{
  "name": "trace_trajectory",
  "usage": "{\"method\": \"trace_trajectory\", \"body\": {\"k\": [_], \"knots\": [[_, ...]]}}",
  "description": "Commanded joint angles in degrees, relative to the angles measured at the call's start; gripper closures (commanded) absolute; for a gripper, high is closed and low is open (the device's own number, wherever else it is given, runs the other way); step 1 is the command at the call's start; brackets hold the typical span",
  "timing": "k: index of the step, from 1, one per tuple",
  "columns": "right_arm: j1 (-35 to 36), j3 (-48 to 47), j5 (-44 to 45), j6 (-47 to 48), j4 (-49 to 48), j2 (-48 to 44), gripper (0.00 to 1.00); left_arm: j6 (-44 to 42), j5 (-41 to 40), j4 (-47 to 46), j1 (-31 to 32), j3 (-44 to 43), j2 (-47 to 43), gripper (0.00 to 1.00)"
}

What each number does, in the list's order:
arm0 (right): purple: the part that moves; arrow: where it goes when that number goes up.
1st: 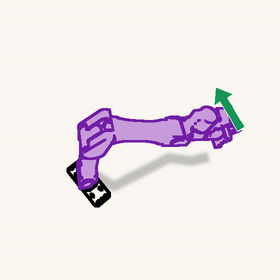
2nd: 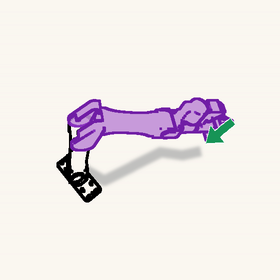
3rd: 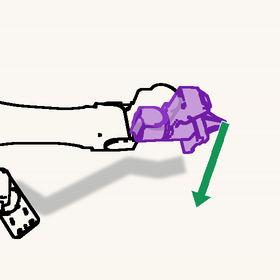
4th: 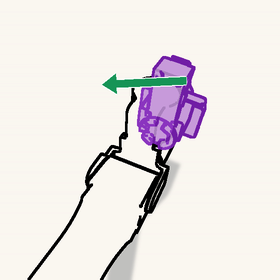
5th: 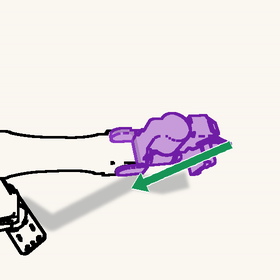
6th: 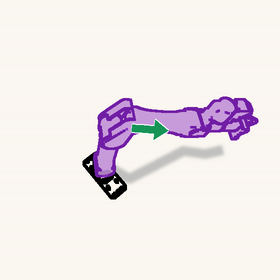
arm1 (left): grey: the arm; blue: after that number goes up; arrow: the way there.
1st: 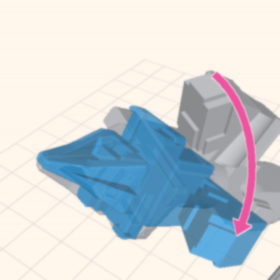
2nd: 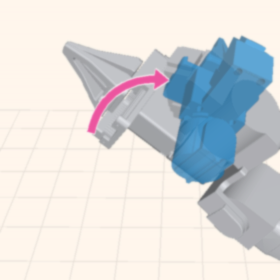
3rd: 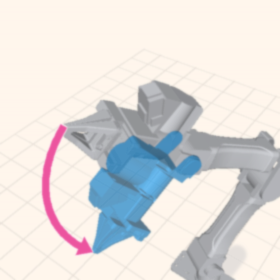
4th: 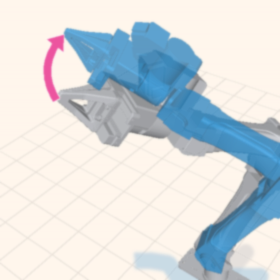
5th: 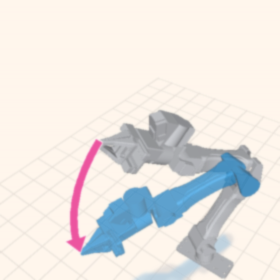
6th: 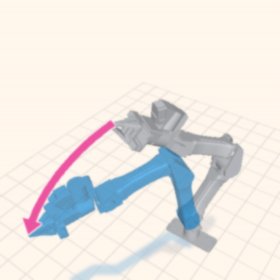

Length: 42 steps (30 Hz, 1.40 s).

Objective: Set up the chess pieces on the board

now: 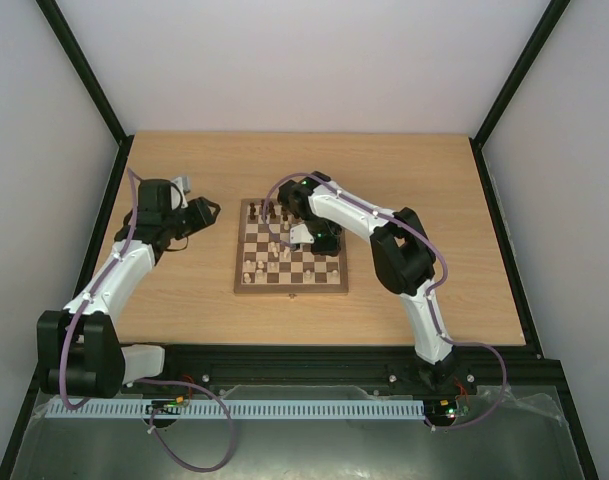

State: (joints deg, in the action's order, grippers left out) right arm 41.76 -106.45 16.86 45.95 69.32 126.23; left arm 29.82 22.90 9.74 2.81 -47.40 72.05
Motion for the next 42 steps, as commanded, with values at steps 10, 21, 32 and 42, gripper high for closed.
{"method": "trace_trajectory", "body": {"k": [10,21,32,42], "knots": [[-1.6,3.1,-10.8,-2.1,0.8,-7.7,0.64,-1.0,3.6,-1.3,-0.4,1.1,-0.5,0.53],[-12.7,23.0,-31.1,-18.0,-24.6,-24.2,0.62,-9.6,-3.4,7.5,10.7,-5.1,0.2,0.53],[-12.8,39.9,-29.8,-28.1,-47.2,-31.3,0.58,-13.1,-11.6,6.4,15.0,-2.0,-2.3,0.52],[-12.6,39.6,-31.2,-29.2,-47.9,-26.8,0.62,-12.9,-13.0,6.6,13.5,-1.9,-2.5,0.52]]}}
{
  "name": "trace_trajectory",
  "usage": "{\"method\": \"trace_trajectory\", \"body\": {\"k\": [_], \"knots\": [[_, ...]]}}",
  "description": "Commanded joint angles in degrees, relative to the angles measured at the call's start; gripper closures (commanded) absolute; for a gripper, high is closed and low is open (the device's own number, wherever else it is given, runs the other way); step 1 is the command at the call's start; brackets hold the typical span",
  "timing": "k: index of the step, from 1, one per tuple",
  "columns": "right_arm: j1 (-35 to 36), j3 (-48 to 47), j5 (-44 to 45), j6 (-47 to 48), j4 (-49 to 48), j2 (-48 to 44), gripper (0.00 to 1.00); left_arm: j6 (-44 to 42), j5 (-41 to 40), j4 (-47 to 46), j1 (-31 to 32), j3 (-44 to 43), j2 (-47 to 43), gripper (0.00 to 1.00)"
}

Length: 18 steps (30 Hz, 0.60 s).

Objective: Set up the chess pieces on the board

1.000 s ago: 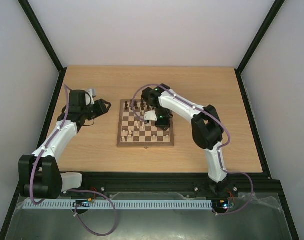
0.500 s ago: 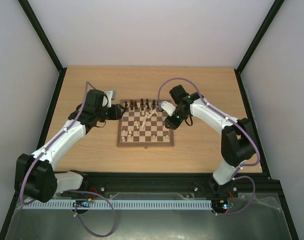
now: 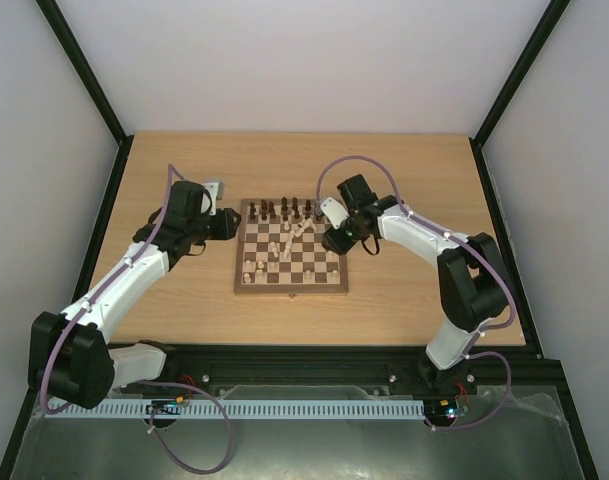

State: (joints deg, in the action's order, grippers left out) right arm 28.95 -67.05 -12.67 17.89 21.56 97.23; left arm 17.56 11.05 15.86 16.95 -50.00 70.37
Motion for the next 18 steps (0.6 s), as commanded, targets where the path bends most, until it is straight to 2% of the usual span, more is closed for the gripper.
{"method": "trace_trajectory", "body": {"k": [1,9,18], "knots": [[0.3,0.2,-2.0,-1.1,0.1,2.5,0.62,-0.6,-1.1,0.6,-0.8,0.7,-0.6,0.52],[1.3,1.5,0.3,-0.6,1.0,3.5,0.63,-0.4,-0.9,0.8,-1.6,0.7,-0.3,0.52],[1.3,2.2,1.9,-0.8,1.2,3.7,0.86,-0.2,-0.4,0.8,-1.8,0.8,0.0,0.52]]}}
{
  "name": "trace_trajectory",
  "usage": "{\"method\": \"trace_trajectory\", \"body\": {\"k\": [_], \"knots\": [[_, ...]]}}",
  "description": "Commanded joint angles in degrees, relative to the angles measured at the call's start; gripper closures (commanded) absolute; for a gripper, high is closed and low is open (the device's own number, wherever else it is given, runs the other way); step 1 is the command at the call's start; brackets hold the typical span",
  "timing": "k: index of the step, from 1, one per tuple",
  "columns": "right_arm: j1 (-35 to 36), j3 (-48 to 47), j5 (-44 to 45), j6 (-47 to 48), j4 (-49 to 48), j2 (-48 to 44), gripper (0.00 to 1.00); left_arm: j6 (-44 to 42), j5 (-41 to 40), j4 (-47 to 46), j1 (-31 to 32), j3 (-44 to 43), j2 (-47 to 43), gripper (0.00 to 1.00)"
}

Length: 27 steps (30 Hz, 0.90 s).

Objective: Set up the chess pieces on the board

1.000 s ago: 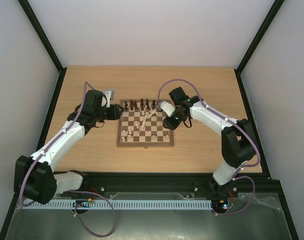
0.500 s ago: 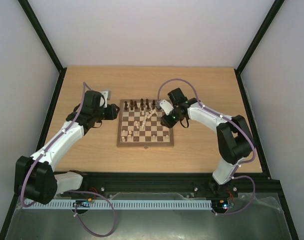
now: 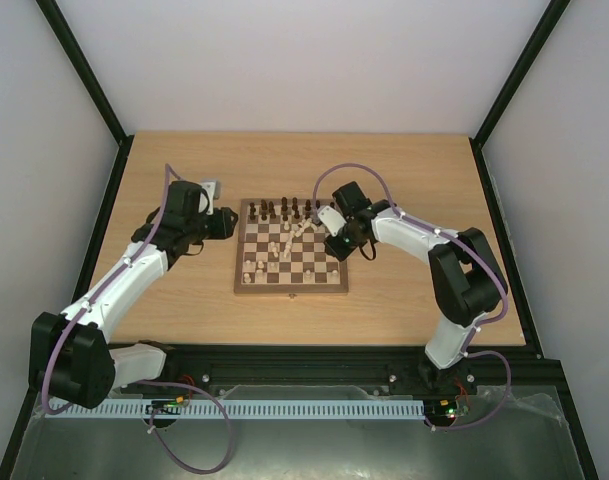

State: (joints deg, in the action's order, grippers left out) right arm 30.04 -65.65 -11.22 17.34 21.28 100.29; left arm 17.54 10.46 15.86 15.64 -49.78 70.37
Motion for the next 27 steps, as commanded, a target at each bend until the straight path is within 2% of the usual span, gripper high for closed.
{"method": "trace_trajectory", "body": {"k": [1,8,16,27], "knots": [[0.3,0.9,0.3,-0.2,1.6,0.5,0.88,-0.2,0.2,0.8,-0.6,0.5,0.0,0.52],[0.4,2.8,-1.0,0.1,3.2,-1.9,0.97,-0.2,0.4,0.9,-0.7,0.6,0.3,0.51],[1.7,7.3,-0.1,0.1,3.0,-5.4,0.98,-0.1,0.9,0.8,-0.9,0.6,0.4,0.51],[2.4,7.1,-0.1,-0.3,2.0,-3.6,0.95,0.0,1.1,0.9,-0.9,0.6,0.5,0.51]]}}
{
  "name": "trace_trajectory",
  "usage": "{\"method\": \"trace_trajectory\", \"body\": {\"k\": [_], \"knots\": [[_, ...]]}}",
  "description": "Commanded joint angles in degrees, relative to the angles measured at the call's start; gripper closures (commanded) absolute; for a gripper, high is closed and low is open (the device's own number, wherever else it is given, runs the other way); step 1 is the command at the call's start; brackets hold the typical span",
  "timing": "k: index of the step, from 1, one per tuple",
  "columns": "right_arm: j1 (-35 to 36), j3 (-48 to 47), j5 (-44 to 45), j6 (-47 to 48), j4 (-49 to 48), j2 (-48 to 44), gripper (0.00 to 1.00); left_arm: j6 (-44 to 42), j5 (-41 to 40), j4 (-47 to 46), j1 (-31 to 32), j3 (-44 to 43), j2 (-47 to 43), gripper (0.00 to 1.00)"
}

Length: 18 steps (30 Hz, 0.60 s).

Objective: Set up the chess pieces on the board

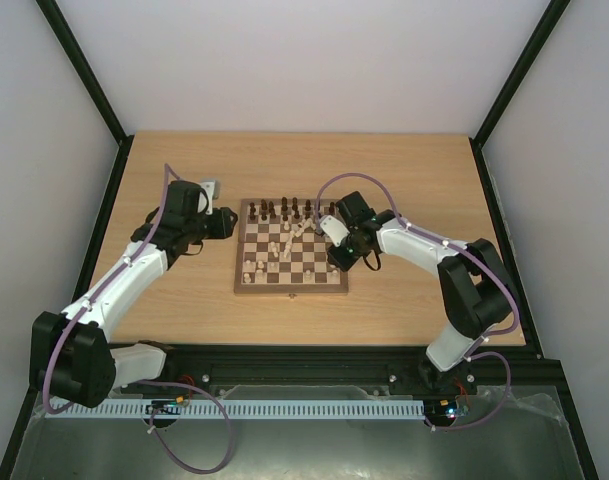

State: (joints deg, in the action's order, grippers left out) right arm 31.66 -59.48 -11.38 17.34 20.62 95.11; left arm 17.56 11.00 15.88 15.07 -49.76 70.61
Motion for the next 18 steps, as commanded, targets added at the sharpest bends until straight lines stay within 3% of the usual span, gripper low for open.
{"method": "trace_trajectory", "body": {"k": [1,7,14,18], "knots": [[0.8,0.8,0.1,-0.2,2.9,1.6,0.93,0.0,0.5,0.8,-0.4,0.6,0.2,0.51],[0.9,-0.2,0.8,-0.2,5.1,-0.8,0.81,-0.1,0.5,0.8,-0.4,0.5,0.2,0.51],[-0.2,-4.7,0.5,-1.5,7.3,-4.8,0.75,-0.3,3.7,-0.6,0.0,1.0,0.6,0.52],[-2.4,-4.8,-1.0,-3.3,5.6,-6.7,0.73,0.1,1.9,-0.1,3.3,-0.1,2.3,0.52]]}}
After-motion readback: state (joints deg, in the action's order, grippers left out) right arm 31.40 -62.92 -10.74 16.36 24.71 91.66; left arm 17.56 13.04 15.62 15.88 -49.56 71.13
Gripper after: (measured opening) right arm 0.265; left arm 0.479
